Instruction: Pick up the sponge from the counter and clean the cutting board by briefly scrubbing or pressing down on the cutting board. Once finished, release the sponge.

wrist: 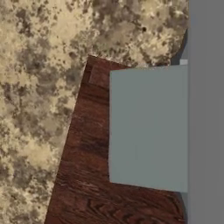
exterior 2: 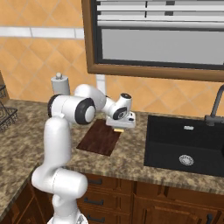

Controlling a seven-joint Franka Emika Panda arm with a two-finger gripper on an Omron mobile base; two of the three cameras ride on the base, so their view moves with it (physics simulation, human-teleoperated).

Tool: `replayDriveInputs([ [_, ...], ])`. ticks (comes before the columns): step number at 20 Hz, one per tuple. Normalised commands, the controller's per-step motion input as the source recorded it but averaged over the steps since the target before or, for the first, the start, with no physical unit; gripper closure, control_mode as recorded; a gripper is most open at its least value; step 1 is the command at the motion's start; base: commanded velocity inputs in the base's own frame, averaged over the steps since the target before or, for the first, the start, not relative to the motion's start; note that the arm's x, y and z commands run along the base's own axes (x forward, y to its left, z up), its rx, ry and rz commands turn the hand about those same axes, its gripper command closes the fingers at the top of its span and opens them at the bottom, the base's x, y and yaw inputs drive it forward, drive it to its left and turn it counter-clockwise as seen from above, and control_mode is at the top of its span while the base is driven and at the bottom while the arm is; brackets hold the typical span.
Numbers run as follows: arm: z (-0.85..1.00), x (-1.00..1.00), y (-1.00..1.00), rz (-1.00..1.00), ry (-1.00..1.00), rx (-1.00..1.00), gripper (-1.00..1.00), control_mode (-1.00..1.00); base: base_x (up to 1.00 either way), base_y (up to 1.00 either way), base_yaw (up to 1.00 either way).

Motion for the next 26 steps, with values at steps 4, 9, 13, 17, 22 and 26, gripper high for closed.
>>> replayDriveInputs([
  [4,0.01,0.66,0.0,0.0,0.0,0.0,1.0,-1.0,0.0,0.0,0.0],
  [9,0.36,0.09,0.0,0.0,-0.03,0.0,1.0,-1.0,0.0,0.0,0.0],
  [13,0.68,-0.4,0.0,0.0,-0.12,0.0,1.0,-1.0,0.0,0.0,0.0],
  [17,0.71,-0.61,0.01,0.0,-0.16,0.0,1.0,-1.0,0.0,0.0,0.0],
  [22,0.6,-0.94,0.14,0.0,-0.12,0.0,1.0,-1.0,0.0,0.0,0.0],
  [26,0.45,-0.89,0.87,0.0,-0.04,0.0,1.0,-1.0,0.0,0.0,0.0],
])
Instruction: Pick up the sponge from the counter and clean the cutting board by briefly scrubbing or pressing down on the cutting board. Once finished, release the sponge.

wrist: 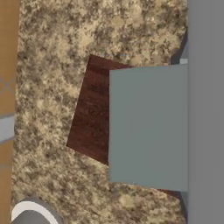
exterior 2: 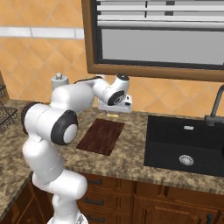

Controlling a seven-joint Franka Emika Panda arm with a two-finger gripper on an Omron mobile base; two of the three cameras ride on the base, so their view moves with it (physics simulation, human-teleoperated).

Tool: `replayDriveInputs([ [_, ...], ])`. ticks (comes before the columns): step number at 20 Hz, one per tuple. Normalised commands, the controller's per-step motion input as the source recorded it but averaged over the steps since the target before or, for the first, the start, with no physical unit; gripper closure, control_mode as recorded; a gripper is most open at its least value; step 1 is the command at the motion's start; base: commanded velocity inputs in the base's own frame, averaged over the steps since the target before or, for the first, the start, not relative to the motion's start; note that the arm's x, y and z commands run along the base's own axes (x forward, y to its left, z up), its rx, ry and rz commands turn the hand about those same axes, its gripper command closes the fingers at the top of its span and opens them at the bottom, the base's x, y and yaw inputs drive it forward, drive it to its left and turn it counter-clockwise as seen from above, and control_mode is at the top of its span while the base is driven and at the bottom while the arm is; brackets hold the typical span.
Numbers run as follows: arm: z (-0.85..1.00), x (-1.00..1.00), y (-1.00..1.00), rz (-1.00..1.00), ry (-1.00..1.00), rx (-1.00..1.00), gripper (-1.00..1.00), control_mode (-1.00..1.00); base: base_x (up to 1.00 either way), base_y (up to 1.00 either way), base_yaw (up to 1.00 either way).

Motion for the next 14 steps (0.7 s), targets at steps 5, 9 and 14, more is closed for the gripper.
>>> replayDriveInputs([
  [5,0.15,-0.73,1.0,0.03,0.06,-0.05,1.0,-1.0,0.0,0.0,0.0],
  [9,0.0,-0.8,1.0,0.09,0.16,-0.08,1.0,-1.0,0.0,0.0,0.0],
  [14,0.0,-0.51,1.0,0.08,0.2,-0.12,1.0,-1.0,0.0,0.0,0.0],
])
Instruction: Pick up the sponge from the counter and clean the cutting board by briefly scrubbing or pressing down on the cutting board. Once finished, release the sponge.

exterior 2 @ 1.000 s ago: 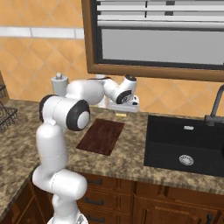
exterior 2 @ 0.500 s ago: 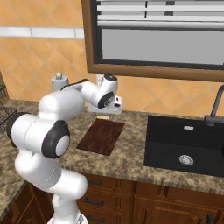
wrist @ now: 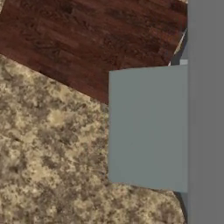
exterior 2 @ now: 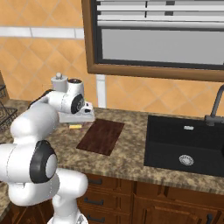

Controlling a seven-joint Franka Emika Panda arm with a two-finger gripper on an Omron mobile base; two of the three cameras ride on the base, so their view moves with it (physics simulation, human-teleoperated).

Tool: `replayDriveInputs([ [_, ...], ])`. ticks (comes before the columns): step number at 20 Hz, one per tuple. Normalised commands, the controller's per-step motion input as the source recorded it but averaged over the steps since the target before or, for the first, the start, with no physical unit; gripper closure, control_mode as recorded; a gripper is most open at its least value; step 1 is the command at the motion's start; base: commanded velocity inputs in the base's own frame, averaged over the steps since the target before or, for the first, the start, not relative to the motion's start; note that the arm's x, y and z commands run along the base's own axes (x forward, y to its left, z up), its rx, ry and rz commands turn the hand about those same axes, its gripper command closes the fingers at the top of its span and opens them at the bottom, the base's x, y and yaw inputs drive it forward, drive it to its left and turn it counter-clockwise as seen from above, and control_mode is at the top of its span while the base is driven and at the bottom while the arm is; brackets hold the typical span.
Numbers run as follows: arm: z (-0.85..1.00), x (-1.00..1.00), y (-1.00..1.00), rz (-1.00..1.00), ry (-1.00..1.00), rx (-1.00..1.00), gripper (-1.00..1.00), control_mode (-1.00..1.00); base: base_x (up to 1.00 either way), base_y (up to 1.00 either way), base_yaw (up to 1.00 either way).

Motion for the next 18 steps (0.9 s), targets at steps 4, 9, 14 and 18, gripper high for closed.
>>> replayDriveInputs([
  [4,-0.13,-0.18,1.0,0.13,0.29,-0.1,1.0,-1.0,0.0,0.0,0.0],
  [9,-0.43,-0.02,1.0,0.13,0.17,0.0,1.0,-1.0,0.0,0.0,0.0],
  [14,-0.54,0.0,0.35,0.03,0.06,0.0,1.0,-1.0,0.0,0.0,0.0],
  [18,-0.74,0.07,0.04,0.0,-0.04,0.01,1.0,-1.0,0.0,0.0,0.0],
])
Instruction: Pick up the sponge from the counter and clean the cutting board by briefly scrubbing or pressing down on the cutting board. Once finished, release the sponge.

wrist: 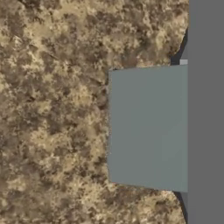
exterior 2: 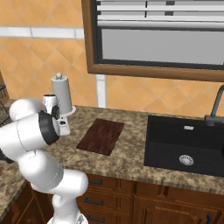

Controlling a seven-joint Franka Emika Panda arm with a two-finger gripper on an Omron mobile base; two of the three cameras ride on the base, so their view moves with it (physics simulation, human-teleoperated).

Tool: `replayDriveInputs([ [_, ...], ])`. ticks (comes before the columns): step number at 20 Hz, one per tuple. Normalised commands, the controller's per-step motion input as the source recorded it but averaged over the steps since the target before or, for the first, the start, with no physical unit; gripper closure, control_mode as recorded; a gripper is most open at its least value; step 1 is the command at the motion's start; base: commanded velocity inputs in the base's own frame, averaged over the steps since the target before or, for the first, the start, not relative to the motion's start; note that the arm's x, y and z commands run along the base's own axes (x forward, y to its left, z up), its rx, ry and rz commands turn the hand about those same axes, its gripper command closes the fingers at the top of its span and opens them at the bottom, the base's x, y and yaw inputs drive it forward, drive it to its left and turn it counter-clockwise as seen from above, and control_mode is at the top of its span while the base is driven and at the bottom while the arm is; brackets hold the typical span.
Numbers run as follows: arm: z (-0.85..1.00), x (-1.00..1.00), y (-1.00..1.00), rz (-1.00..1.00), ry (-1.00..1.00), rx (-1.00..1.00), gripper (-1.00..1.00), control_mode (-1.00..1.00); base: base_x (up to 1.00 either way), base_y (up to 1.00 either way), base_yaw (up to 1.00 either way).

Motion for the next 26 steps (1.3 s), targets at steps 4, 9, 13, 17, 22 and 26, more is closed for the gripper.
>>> replayDriveInputs([
  [4,-0.47,0.43,0.02,0.0,-0.06,0.0,1.0,-1.0,0.0,0.0,0.0],
  [9,-0.09,0.42,0.02,0.0,-0.04,0.0,-1.0,-1.0,0.0,0.0,0.0],
  [13,0.01,0.13,0.0,0.0,0.0,0.0,-1.0,-1.0,0.0,0.0,0.0],
  [17,0.16,0.01,0.0,0.0,0.0,0.0,-1.0,-1.0,0.0,0.0,0.0],
  [22,0.24,-0.02,0.0,0.0,0.01,0.0,-1.0,-1.0,0.0,0.0,0.0],
  [26,0.49,-0.43,-0.02,-0.04,0.0,0.0,-1.0,-1.0,0.0,0.0,0.0],
])
